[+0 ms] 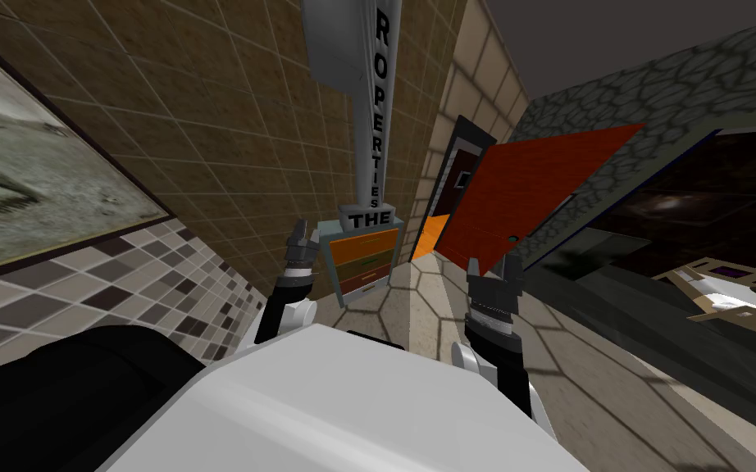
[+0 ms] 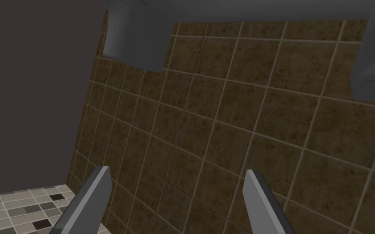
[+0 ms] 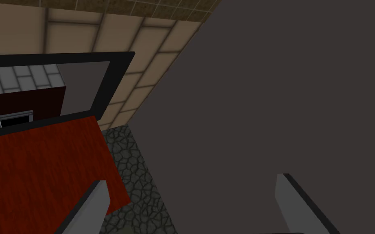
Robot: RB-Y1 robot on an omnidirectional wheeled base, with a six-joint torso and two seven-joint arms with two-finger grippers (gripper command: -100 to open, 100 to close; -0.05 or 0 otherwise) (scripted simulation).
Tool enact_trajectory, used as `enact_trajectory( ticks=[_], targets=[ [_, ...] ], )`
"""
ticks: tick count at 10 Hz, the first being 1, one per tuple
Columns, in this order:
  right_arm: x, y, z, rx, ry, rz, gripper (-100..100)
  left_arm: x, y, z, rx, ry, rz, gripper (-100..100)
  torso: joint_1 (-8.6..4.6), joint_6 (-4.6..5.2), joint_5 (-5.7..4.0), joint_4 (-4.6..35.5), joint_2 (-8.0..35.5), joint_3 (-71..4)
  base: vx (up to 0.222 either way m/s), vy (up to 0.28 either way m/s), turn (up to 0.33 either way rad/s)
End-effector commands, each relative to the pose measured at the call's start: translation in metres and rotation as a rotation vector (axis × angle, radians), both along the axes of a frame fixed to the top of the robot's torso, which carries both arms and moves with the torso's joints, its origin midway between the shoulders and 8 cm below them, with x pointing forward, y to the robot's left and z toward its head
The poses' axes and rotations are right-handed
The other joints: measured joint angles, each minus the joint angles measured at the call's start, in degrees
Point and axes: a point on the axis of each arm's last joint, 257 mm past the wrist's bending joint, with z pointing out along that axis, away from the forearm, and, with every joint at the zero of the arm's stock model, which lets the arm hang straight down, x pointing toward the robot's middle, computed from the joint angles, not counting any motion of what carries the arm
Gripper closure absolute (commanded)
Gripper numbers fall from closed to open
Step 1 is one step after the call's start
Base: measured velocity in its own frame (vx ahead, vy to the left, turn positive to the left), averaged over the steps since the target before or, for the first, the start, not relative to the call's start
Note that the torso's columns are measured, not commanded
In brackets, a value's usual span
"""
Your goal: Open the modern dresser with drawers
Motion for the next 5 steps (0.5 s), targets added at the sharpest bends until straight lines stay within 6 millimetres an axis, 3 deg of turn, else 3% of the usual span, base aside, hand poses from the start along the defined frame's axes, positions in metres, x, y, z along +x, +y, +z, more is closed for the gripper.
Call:
enact_trajectory(
  ticks=[1,5],
  targets=[
    [0.0,0.0,0.0,0.0,0.0,0.0,0,0.0,0.0,0.0,0.0,0.0,0.0,0,0.0,0.0,0.0,2.35,2.32,-4.67,0.0,0.0,0.0],
    [-0.0001,0.0,0.0001,0.0,0.0,0.0,0,-0.0001,0.0,0.0001,0.0,0.0,0.0,0,0.0,0.0,0.0,18.46,18.45,-36.92,0.0,0.0,0.0]
  ],
)
